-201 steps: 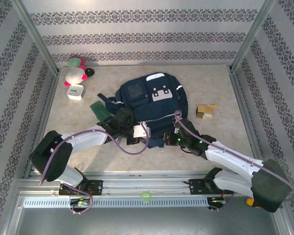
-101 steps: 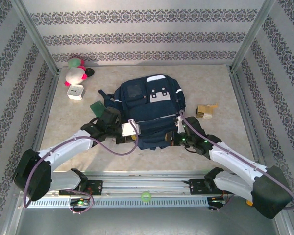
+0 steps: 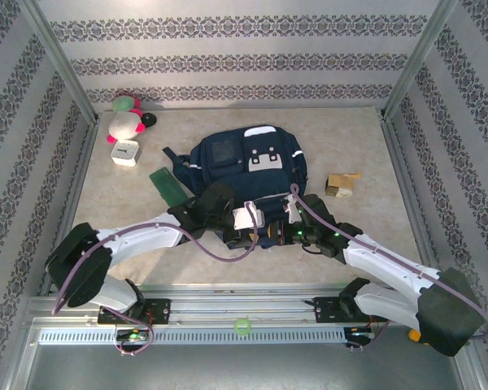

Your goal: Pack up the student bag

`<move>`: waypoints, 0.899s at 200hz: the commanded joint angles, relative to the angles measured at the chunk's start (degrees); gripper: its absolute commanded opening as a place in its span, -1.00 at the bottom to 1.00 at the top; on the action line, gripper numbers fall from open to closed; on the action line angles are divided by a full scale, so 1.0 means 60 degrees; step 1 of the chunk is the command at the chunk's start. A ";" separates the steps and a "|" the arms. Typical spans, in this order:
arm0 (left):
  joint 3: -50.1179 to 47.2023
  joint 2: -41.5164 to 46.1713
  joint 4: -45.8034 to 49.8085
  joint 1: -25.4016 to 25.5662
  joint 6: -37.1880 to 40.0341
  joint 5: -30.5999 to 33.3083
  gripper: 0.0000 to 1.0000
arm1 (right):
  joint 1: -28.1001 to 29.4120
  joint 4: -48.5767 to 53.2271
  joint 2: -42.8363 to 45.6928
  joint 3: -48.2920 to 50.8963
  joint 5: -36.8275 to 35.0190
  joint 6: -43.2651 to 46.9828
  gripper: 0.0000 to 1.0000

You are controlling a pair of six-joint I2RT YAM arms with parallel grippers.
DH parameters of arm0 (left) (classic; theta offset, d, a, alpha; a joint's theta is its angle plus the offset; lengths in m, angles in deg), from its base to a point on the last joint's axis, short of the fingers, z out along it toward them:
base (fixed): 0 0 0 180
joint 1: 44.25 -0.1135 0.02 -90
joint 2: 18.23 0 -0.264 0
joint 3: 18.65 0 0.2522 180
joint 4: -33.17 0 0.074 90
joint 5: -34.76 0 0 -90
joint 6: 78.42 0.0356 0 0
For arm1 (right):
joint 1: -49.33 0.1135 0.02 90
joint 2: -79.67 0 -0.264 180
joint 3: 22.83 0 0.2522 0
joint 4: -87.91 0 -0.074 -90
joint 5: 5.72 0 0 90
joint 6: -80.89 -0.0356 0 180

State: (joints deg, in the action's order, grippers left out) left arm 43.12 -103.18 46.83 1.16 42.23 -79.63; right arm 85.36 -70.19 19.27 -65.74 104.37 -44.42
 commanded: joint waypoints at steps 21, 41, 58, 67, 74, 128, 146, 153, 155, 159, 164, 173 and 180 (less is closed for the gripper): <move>0.0121 -0.0754 -0.1048 0.0108 -0.0281 0.0432 -0.20 | 0.0068 -0.0240 0.0107 -0.0422 0.0386 0.0213 -1.00; -0.0115 -0.0475 -0.1118 0.0047 -0.0368 0.0694 -0.74 | -0.0271 0.0027 0.0031 -0.0460 0.0535 0.0240 -1.00; -0.0355 0.0058 -0.0549 -0.0211 -0.0040 0.0564 -0.93 | -0.1174 0.0084 0.0055 -0.0223 0.0692 0.0246 -1.00; -0.0517 0.0379 -0.0120 -0.0419 0.0224 0.0380 -0.94 | -0.1813 0.0036 0.0100 -0.0050 0.0855 0.0267 -1.00; -0.0648 0.0626 0.0167 -0.0562 0.0414 0.0347 -0.95 | -0.2258 -0.0004 0.0088 0.0031 0.0981 0.0325 -1.00; -0.1515 0.2084 0.1421 -0.1057 0.0997 -0.0277 -0.93 | -0.3323 -0.0509 -0.0739 -0.0064 0.1851 0.0885 -1.00; -0.1615 0.2320 0.1493 -0.1166 0.1007 -0.0316 -0.81 | -0.3080 -0.0787 -0.0873 -0.0063 0.2019 0.0825 -1.00; -0.1579 0.2359 0.1534 -0.1166 0.1005 -0.0392 -0.67 | -0.2869 -0.0842 -0.0842 -0.0078 0.1977 0.0806 -1.00; -0.1566 0.2364 0.1553 -0.1167 0.0993 -0.0441 -0.62 | -0.2840 -0.0850 -0.0837 -0.0086 0.1972 0.0811 -1.00; -0.1493 0.2366 0.1564 -0.1161 0.0933 -0.0548 -0.51 | -0.2729 -0.0895 -0.0833 -0.0100 0.1941 0.0813 -1.00; -0.1395 0.2369 0.1538 -0.1152 0.0798 -0.0689 -0.39 | -0.2566 -0.0928 -0.0804 -0.0121 0.1917 0.0787 -1.00; -0.1191 0.2301 0.1325 -0.1036 0.0338 -0.0773 -0.22 | -0.2359 -0.0961 -0.0774 -0.0151 0.1868 0.0735 -1.00; -0.1023 0.2190 0.1060 -0.0846 -0.0073 -0.0533 -0.10 | -0.2232 -0.0976 -0.0762 -0.0179 0.1822 0.0713 -1.00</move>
State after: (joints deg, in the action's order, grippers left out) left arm 34.14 -90.44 53.00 -5.11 46.65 -81.09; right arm 69.47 -72.27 14.13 -66.09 116.28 -40.40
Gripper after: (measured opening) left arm 0.368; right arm 0.042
